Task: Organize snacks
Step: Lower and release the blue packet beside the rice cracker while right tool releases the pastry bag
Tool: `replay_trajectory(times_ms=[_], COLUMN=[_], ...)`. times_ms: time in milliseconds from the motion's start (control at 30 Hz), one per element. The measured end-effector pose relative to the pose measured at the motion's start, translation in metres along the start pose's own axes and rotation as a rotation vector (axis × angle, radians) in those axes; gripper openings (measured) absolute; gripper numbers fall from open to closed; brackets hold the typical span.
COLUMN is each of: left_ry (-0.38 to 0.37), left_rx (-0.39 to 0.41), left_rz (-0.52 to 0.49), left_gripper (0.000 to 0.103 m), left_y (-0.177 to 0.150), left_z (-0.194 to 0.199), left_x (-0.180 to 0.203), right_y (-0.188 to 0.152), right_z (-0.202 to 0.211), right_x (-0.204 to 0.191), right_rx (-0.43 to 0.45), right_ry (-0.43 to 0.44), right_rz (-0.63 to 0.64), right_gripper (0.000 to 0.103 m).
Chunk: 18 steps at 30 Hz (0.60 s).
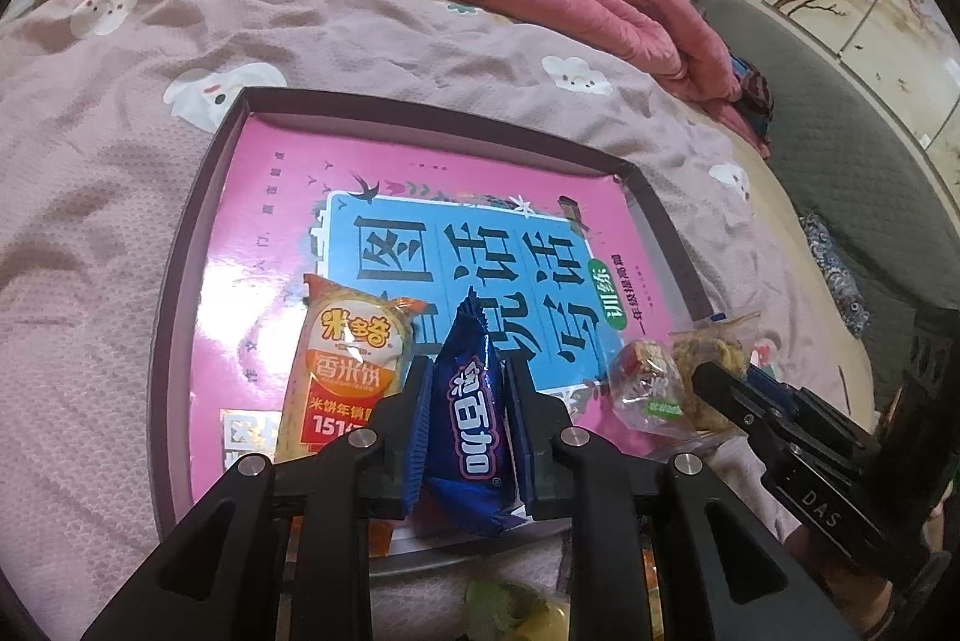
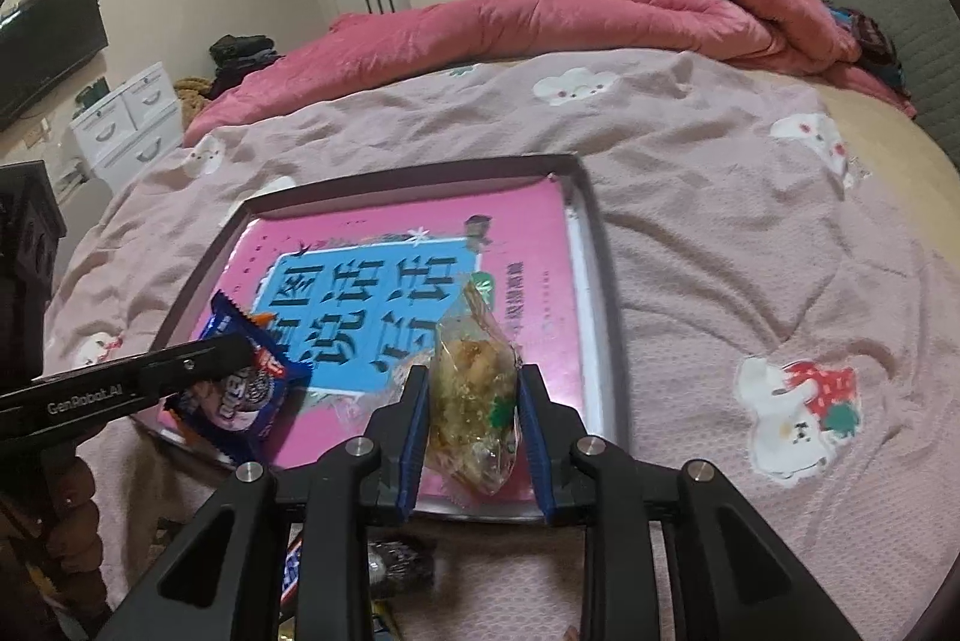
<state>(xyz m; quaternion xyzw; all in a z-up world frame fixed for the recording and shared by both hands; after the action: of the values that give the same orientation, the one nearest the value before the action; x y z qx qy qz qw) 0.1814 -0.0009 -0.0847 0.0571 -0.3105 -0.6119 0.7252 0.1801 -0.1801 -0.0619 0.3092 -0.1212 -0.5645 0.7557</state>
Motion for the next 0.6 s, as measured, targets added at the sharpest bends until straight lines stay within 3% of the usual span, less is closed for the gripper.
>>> replay_trajectory(times_ms=[600], left_ry=[0.055], left_rx=[-0.009], left_rz=[0.004], left_gripper=[0.026], left_y=[-0.0029], left_z=[0.0062], left_x=[-0.0028], right_y=[-0.0027], right_z=[0.005], right_x=[-0.0076], right_rx=[-0.023], right_ry=[0.1], right_rz=[-0.029], right_gripper=[0.034])
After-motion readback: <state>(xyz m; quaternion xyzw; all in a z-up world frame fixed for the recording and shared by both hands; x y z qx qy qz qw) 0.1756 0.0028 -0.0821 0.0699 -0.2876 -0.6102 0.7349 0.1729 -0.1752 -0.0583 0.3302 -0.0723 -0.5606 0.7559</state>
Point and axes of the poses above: each gripper's, at about its wrist camera, not at the fingertips, and z roughly against the way its jaws point, x to its right, y to its top, the point moved 6 cm from there along -z, roughly the way its jaws point, and after that the axes turned 5 degrees about -x, right-handed, at the moved point
